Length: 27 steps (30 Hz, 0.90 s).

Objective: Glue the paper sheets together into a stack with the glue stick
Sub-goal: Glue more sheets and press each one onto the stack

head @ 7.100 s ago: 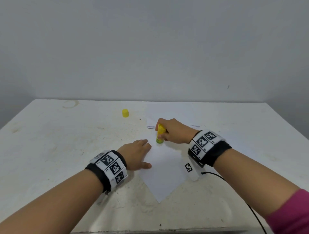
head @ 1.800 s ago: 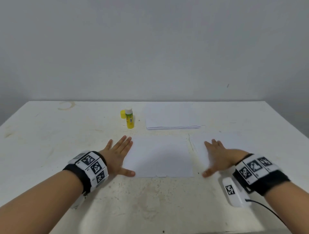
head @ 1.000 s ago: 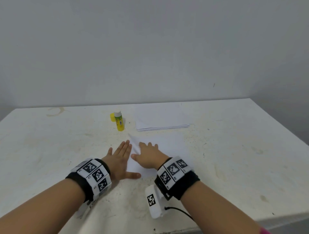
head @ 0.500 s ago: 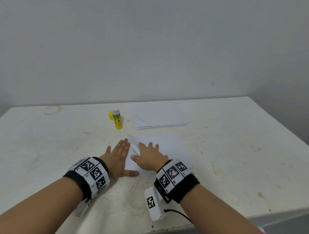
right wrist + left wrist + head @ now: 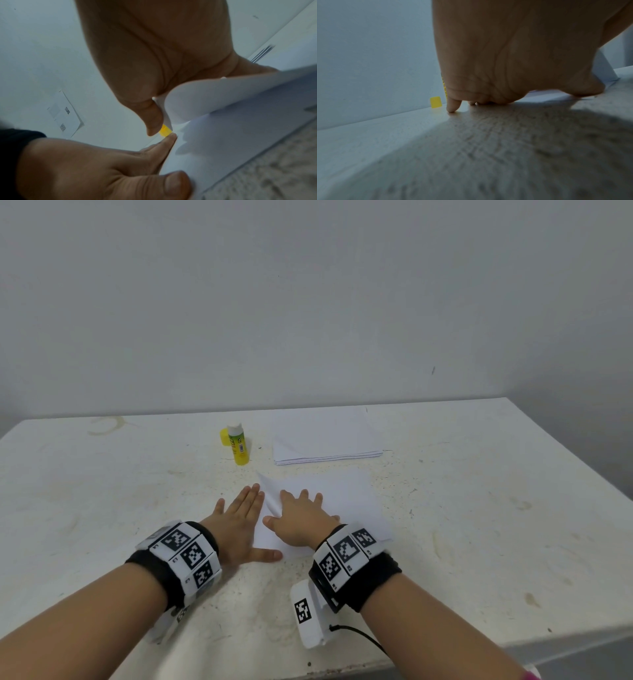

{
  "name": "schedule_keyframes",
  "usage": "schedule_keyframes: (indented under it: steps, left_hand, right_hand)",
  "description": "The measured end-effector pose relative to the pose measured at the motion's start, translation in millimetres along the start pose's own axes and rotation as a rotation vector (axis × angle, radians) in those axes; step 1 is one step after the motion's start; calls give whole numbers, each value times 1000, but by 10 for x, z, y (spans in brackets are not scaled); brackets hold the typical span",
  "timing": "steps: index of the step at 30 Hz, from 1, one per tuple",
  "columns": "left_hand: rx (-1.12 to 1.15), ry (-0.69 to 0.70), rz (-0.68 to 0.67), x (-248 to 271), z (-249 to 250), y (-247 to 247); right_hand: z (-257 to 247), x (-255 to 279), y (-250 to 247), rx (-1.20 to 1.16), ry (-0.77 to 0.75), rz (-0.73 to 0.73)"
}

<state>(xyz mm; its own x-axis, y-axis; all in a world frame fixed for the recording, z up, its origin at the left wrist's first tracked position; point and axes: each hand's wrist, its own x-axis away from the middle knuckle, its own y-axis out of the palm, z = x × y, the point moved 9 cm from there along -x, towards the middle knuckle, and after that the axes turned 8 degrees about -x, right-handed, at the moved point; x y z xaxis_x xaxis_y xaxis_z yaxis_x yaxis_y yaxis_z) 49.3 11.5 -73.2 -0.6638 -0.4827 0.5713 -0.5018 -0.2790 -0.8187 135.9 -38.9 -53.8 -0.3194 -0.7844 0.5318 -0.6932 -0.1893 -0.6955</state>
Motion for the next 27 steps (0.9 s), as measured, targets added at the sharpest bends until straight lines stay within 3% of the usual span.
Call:
schedule_keyframes:
  steps: [11, 19, 27]
  left_hand:
    - [-24, -11, -9, 30, 0, -30]
    - [-10, 8, 17, 33, -110, -42]
    - [81, 8, -48, 88, -199, 14]
  right_hand:
    - [30, 8, 3, -6, -9, -20]
    - [34, -60, -13, -107, -47, 57]
    - [38, -86, 37, 6, -21, -27]
